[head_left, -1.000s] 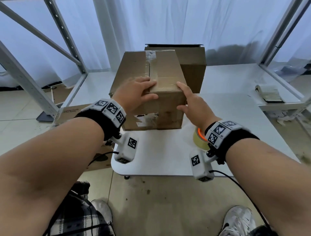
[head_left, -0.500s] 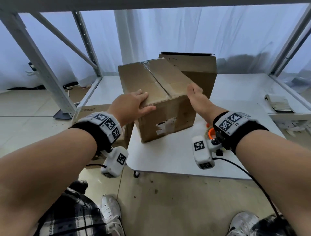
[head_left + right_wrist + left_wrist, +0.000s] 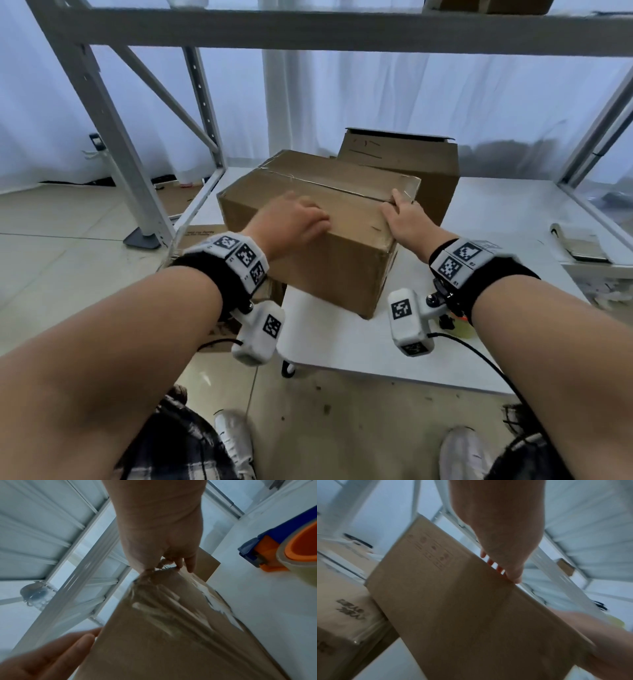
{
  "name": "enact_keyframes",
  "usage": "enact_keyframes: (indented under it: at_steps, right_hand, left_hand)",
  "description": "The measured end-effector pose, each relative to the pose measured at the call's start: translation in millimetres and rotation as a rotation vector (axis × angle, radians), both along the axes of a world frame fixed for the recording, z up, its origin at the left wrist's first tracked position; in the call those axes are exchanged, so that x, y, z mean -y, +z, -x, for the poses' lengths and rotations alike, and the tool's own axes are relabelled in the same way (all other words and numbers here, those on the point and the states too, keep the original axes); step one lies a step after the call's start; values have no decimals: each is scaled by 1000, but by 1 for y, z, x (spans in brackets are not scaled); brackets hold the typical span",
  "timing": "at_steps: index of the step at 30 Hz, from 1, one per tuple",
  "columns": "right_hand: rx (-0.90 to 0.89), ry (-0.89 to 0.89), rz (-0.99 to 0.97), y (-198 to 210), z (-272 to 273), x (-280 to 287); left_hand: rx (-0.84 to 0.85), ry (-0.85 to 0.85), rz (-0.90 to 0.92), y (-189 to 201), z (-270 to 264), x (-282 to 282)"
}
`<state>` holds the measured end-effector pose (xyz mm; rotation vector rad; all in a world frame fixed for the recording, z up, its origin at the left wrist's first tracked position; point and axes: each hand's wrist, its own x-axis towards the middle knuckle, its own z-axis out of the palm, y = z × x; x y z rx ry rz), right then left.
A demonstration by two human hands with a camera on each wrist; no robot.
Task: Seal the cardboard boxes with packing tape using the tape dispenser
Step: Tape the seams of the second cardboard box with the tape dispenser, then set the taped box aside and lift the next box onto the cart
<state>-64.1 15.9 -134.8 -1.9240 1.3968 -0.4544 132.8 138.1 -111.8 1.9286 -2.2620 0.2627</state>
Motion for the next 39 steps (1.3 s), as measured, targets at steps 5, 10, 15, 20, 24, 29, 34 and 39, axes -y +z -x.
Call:
enact_keyframes:
  at_steps: [5, 10, 15, 20, 24, 29, 34, 39]
  right_hand:
    - [85, -58, 179, 2, -12, 13]
    - [-241, -223, 315, 20, -31, 21]
    - [-277, -134, 319, 33, -65, 17]
    - [11, 65, 170, 14, -109, 5]
    - [152, 173, 123, 3, -140, 6]
    - [138, 201, 116, -4, -171, 27]
    - [160, 184, 155, 0, -207, 72]
    - [149, 148, 197, -16, -242, 126]
  left_hand:
    - [-208, 629, -111, -10, -54, 17]
    - [-742, 936, -11, -31, -111, 25]
    - [-912, 982, 125, -34, -129, 8]
    - [-981, 952, 366, -26, -150, -12]
    - [-1005, 957, 476, -29, -166, -22]
    - [-1066, 956, 499, -47, -189, -6]
    - [-1068, 935, 565, -48, -220, 38]
    - [-988, 897, 462, -57, -245, 96]
